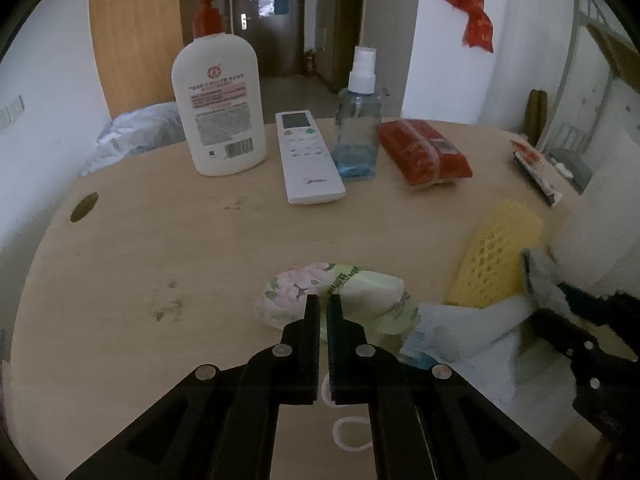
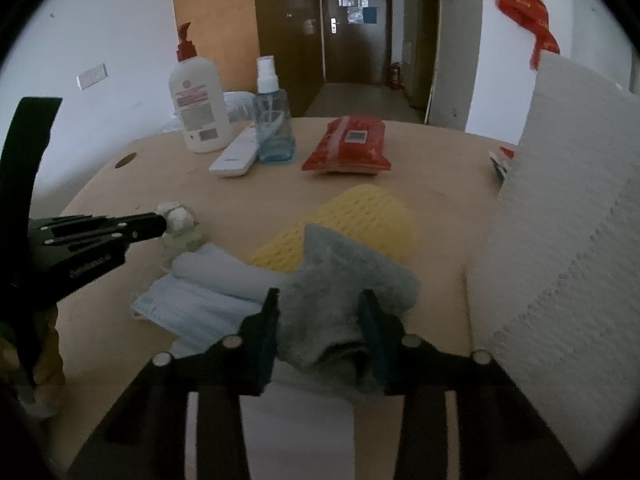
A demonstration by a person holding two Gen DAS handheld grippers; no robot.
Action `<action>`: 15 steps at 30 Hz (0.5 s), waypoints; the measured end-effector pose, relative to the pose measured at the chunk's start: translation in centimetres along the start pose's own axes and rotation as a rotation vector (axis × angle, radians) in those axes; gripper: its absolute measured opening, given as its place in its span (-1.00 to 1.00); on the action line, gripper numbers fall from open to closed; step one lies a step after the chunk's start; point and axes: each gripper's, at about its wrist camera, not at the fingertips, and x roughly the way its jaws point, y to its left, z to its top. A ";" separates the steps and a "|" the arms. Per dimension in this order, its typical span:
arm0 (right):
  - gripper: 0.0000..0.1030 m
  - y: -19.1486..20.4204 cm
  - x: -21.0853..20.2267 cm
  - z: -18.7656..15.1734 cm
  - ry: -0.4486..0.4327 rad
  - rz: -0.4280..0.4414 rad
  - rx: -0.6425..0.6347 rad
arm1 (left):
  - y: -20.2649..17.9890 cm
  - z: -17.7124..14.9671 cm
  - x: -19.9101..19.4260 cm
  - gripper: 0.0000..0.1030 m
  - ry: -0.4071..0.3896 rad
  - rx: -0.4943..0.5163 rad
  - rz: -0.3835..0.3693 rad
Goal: Organize soft objects
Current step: 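Close the right gripper on the grey sock while the left gripper grasps the floral packet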
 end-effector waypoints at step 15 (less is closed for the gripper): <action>-0.75 -0.7 -1.9 -0.1 -0.060 -0.034 0.045 | 0.8 0.4 -3.6 -0.99 -0.115 -0.042 -0.026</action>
